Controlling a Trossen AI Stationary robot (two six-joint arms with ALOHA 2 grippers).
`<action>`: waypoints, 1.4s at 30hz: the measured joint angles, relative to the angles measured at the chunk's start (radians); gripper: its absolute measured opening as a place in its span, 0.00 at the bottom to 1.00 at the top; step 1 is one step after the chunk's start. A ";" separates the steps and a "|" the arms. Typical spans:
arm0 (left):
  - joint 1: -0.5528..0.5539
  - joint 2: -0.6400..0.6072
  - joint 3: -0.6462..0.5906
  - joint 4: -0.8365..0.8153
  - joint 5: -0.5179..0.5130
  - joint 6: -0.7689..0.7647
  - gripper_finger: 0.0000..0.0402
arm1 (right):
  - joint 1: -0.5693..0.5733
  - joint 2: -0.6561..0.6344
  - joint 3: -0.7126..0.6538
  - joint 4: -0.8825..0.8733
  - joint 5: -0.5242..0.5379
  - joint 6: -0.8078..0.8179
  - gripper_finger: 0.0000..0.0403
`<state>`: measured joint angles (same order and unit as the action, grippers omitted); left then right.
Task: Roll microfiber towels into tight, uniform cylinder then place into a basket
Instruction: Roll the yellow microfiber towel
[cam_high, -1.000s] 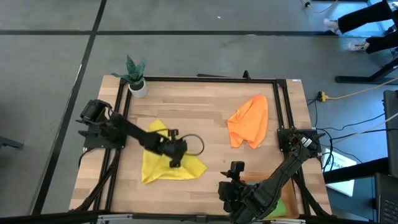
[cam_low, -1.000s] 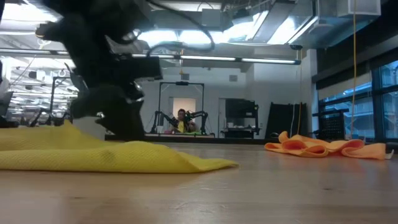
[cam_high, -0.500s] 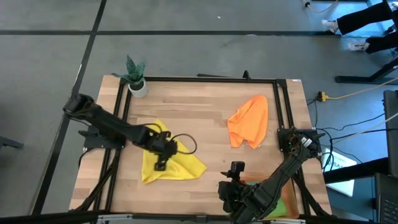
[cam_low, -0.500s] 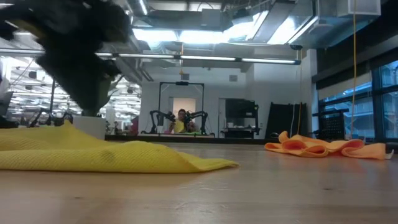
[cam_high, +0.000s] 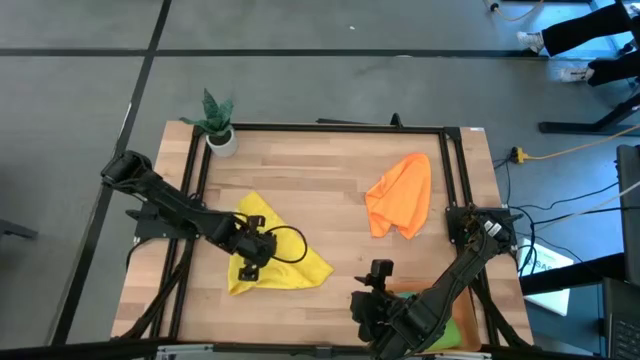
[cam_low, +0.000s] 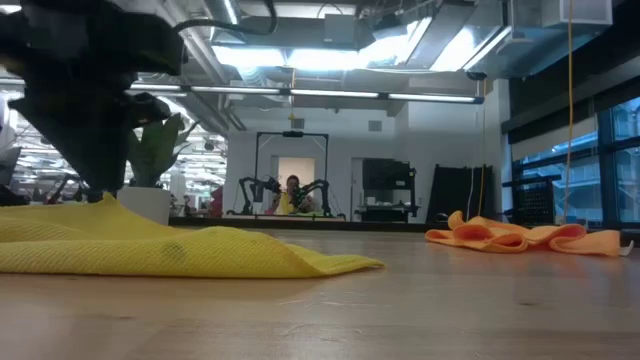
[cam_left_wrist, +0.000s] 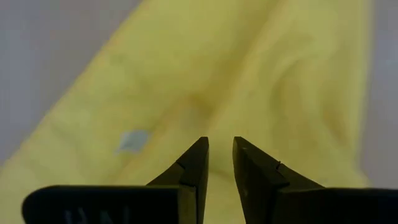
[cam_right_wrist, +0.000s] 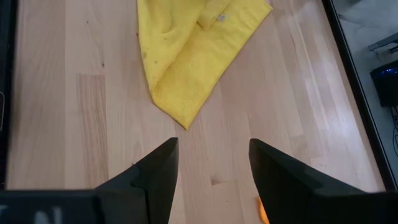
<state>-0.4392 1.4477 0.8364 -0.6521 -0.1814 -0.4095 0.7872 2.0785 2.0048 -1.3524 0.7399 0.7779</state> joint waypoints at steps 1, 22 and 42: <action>-0.002 0.001 0.000 -0.011 -0.025 0.003 0.17 | 0.000 0.000 0.000 0.000 0.000 0.000 0.49; -0.002 0.001 0.000 -0.073 -0.082 0.020 0.17 | 0.000 0.000 0.000 0.002 0.000 0.001 0.49; -0.009 0.000 -0.078 0.029 -0.011 0.001 0.17 | 0.000 0.000 0.000 0.002 0.000 0.000 0.49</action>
<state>-0.4480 1.4475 0.7586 -0.6230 -0.1921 -0.4089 0.7873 2.0785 2.0048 -1.3502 0.7403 0.7776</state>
